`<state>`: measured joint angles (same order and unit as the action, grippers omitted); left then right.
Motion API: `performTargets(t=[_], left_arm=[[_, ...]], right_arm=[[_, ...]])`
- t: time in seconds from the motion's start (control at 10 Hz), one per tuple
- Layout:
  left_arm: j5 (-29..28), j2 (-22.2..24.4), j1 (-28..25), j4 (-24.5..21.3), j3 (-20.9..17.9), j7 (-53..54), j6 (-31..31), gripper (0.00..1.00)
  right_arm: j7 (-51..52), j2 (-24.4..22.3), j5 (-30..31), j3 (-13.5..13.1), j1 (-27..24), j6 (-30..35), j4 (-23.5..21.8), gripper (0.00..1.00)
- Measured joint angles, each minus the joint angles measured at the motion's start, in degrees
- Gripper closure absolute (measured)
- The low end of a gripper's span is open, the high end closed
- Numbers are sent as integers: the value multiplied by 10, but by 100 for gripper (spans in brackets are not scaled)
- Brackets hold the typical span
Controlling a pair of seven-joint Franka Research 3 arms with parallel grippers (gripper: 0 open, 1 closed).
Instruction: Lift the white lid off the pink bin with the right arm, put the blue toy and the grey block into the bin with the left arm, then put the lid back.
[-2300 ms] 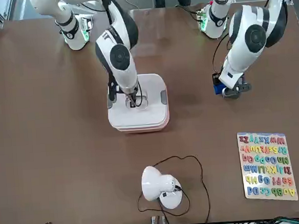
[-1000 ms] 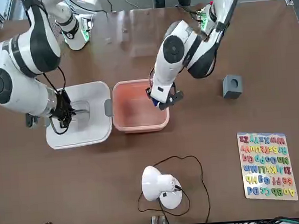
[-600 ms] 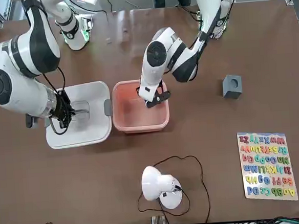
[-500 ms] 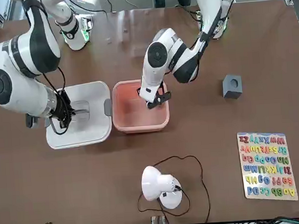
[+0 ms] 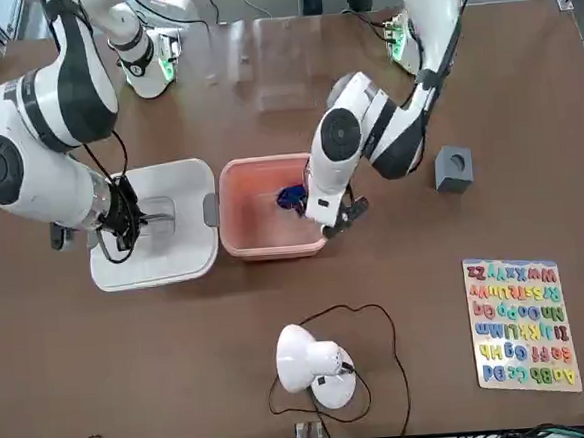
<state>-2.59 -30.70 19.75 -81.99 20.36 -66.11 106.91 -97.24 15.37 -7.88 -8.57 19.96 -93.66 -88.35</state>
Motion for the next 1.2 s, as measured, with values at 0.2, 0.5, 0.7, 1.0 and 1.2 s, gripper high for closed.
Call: performTargets(t=[0.2, 0.5, 0.7, 1.0, 1.2], left_arm=[[-6, 52, -66, -29, 1, 48, -25, 2], [-7, 183, -171, -174, 5, 177, -12, 2], [-7, 248, -223, -283, 5, 258, 41, 1], [-8, 335, -297, -482, 4, 379, 176, 1], [-8, 359, -337, -555, 3, 441, 219, 2]], right_arm=[[0, 0, 0, 0, 0, 0, 0, 93], [0, 0, 0, 0, -1, 0, 0, 93], [0, 0, 0, 0, -1, 0, -1, 93], [0, 0, 0, 0, -1, 0, -1, 93], [0, 0, 0, 0, -1, 0, -1, 93]])
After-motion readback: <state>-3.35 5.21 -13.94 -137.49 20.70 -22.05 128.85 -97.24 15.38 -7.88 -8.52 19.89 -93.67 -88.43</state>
